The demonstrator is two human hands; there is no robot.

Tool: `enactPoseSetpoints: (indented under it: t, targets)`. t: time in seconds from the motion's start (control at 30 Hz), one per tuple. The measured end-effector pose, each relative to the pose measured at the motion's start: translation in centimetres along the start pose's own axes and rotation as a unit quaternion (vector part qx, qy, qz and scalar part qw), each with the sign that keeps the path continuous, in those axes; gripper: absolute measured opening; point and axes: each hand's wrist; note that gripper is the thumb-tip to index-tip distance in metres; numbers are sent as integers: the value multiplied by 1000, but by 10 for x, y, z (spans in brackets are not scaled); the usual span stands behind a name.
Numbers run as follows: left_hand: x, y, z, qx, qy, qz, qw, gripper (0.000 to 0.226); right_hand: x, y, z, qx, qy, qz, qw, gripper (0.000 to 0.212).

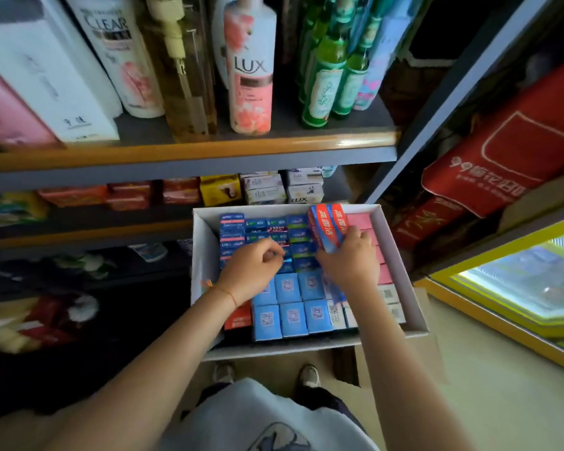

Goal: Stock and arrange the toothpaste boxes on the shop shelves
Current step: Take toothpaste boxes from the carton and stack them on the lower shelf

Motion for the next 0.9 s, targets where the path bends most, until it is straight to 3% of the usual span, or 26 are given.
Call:
enactPoseSetpoints:
  t: [0.1, 0.2, 0.3, 0.37, 0.47, 0.6, 0.77, 0.9]
  targets:
    - [29, -9, 10, 58, 28, 202, 977, 9, -3, 25, 6, 24, 124, -88, 988, 70]
    - [65, -23, 22, 1, 72, 470, 880, 39, -22, 47, 23, -33, 219, -151, 963, 70]
    - [80, -33, 36, 91, 65, 568, 815, 44, -34, 59, 36, -108, 301, -170, 932, 63]
    - [78, -25, 52, 144, 74, 598, 785, 47, -38, 71, 37, -209, 335, -214, 893, 52]
    - [67, -4, 83, 153, 85, 615, 769, 55, -46, 84, 44, -319, 335, -281, 841, 24]
    - [50, 25, 134, 207, 72, 606, 765, 41, -70, 69, 86, -401, 321, -283, 810, 26]
    - [4, 62, 217, 238, 51, 567, 787, 22, -115, 40, 163, -470, 308, -268, 783, 32]
    - [-58, 114, 296, 281, 48, 569, 772, 31, -165, 6, 249, -544, 229, -347, 729, 43]
Point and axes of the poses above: each hand's wrist, its own z-axis away from the middle knuckle, its own y-axis out of the back of the hand, x = y × z
